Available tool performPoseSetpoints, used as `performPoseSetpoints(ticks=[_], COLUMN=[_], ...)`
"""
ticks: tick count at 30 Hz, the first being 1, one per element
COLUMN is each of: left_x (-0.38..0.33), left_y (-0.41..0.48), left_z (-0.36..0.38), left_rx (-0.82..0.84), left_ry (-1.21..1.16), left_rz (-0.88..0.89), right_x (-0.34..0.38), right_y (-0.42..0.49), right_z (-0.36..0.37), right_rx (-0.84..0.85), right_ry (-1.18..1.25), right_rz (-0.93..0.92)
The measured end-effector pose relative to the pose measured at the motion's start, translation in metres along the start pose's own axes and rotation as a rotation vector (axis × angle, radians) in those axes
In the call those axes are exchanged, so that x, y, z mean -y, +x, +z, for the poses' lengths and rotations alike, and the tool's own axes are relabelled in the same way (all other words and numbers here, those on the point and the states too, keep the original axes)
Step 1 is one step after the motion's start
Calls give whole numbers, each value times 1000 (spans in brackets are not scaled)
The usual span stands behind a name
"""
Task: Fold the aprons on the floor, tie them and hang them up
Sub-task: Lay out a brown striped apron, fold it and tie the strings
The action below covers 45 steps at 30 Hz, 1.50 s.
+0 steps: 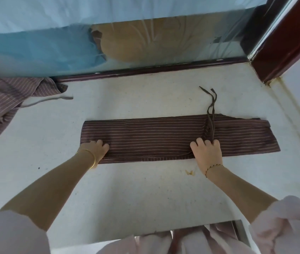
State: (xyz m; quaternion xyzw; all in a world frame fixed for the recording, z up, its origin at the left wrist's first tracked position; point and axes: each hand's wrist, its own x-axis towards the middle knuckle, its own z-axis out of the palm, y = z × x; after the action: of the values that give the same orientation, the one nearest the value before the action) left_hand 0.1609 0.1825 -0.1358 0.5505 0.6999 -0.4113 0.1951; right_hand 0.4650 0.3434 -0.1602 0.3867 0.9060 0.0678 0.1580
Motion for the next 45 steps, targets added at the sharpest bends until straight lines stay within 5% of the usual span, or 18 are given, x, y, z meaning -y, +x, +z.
performPoseSetpoints(ticks=[3, 7, 9, 15, 19, 23, 30, 34, 36, 39, 45], left_x=[-9, -46, -77, -132, -131, -140, -197, -219, -211, -188, -175], left_y=[1, 16, 28, 57, 67, 73, 77, 73, 71, 69, 41], left_z=[-32, -76, -93, -120, -127, -135, -166, -186, -184, -163, -113], left_rx=[255, -325, -455, -245, -141, -112, -182, -171, -296, -518, -357], left_ry=[-117, -274, -346, -263, -265, -338, -665, -1046, -1132, -878, -577], left_rz=[17, 125, 243, 307, 258, 173, -66, 71, 186, 250, 492], right_x=[3, -5, -11, -39, -82, -123, -99, -49, -28, -5, -16], right_y=[-5, -4, 1, -8, -34, -44, -9, -11, -18, -30, -41], right_z=[3, 13, 12, 4, 22, 24, -16, -18, -7, 11, 29], right_rx=[-1, 62, 76, 98, 310, 282, 20, 8, -3, 56, 54], right_ry=[28, 68, 83, 29, 148, 275, 346, 673, 711, 584, 465], right_rz=[28, 19, 22, 179, 524, 679, 577, 454, 377, 236, 221])
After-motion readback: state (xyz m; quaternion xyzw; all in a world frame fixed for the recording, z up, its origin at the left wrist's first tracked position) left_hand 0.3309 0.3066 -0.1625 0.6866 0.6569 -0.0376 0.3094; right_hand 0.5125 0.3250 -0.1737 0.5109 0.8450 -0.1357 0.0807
